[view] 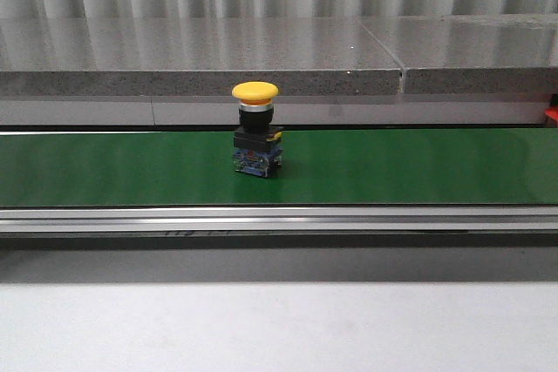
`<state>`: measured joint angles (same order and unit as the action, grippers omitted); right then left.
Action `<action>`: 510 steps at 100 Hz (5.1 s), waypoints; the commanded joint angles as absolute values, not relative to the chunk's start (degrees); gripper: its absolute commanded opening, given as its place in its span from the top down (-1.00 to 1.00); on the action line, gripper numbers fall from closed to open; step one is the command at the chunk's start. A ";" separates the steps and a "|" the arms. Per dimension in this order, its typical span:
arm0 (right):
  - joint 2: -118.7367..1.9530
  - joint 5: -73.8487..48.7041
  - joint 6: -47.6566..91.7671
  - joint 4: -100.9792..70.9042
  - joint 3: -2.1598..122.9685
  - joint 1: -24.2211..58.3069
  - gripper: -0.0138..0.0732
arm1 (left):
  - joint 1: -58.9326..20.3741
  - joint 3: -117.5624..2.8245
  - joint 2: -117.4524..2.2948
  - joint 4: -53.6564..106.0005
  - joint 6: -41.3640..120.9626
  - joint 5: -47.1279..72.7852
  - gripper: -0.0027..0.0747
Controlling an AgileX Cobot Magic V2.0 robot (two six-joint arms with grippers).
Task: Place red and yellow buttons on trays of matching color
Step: 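Carry the red button into the red tray and open the right gripper, then move the right gripper back to the belt and grasp the yellow button, then carry the yellow button into the yellow tray and open the right gripper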
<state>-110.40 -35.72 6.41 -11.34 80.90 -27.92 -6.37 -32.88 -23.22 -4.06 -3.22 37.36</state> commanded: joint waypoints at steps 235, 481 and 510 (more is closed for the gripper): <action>-78.30 -57.26 21.48 -15.19 67.62 2.70 -0.75 | -6.66 -34.35 -23.63 -4.05 -3.79 33.03 0.99; -74.75 -33.42 4.15 -17.51 60.61 -35.20 0.44 | -6.66 -34.35 -23.63 -4.05 -3.79 33.03 0.99; -76.39 -23.09 3.16 -17.79 49.70 -36.98 0.44 | -6.66 -34.35 -23.63 -4.05 -3.79 33.03 0.99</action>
